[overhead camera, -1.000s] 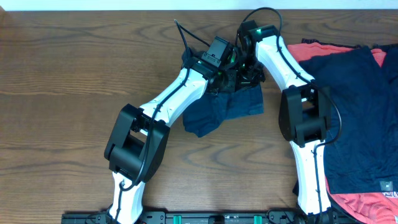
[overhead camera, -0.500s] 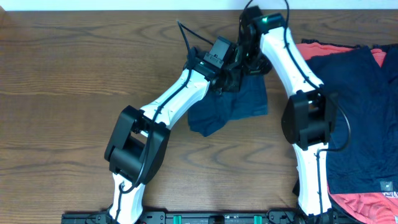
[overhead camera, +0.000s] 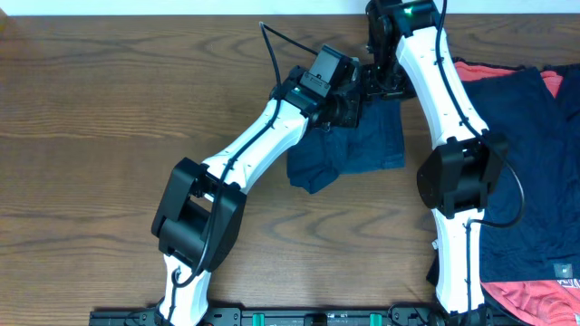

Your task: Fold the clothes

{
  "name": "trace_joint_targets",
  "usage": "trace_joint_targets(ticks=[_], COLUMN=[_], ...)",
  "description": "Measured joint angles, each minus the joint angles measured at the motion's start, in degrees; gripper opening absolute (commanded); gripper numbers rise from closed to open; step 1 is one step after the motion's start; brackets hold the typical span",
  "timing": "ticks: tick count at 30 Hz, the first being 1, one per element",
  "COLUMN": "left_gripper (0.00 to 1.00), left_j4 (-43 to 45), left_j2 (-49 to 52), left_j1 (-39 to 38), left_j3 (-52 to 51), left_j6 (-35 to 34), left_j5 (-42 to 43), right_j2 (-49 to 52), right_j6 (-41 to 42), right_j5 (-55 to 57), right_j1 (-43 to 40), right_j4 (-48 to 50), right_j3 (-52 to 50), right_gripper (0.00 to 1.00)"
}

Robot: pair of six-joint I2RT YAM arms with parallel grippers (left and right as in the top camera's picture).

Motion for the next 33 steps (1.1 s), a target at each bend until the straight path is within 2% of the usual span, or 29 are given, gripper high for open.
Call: trace_joint_targets(ticks=[2,4,5,6,15,24,26,28,30,31,33], left_gripper=[0.06,0.06,0.06,0.06,0.06,0.06,0.15,0.17,0.39,0.46,0.72], left_j4=[0.2,0.4,0.5,0.7,-2.1,-2.0,-1.9,-1.6,-1.3,-1.0,-0.6], left_j2=[0.4,0.9,1.2,1.5,9.2,9.1,9.1,9.1,9.1,9.1,9.1], left_j1=[-0.1,-0.1,-0.2,-0.3,-0.7,-0.7,-0.7,-0.7,-0.9,-1.1,-1.5], left_j3=[0.3,0.7,0.9,1.2,-1.4,-1.5,-1.5,-1.5,-1.5,-1.5,-1.5], left_j6=[0.1,0.2,0.2,0.3,-0.3,-0.2,-0.2,-0.3,-0.3,0.1,-0.3], left_j5=[0.0,0.2,0.3,0.5,0.1,0.2,0.2,0.3,0.2,0.3,0.7], right_j2=[0.0,0.0,0.0,0.0,-3.3,-5.0,-5.0,-5.0,-5.0,-5.0,-5.0], right_j6=[0.3,0.7,1.0,1.6,3.4,4.9,5.2,5.4,5.7,5.8,6.0], right_j5=[0.4,0.7,0.8,0.9,1.7,1.7,1.7,1.8,1.8,1.8,1.8], right_j1=[-0.1,-0.5,-0.7,-1.0,-7.1,-8.1,-8.4,-8.5,-8.7,-8.7,-8.7], right_j4=[0.0,-0.2,-0.4,-0.8,-2.8,-2.5,-2.2,-2.1,-1.7,-1.6,-1.4], right_j3=[0.0,0.0,0.0,0.0,1.6,0.8,0.1,-0.6,-1.0,-1.2,-1.4], right_gripper=[0.72,0.77,0.96,0.99,0.99,0.99,0.99,0.99,0.99,0.99,0.99])
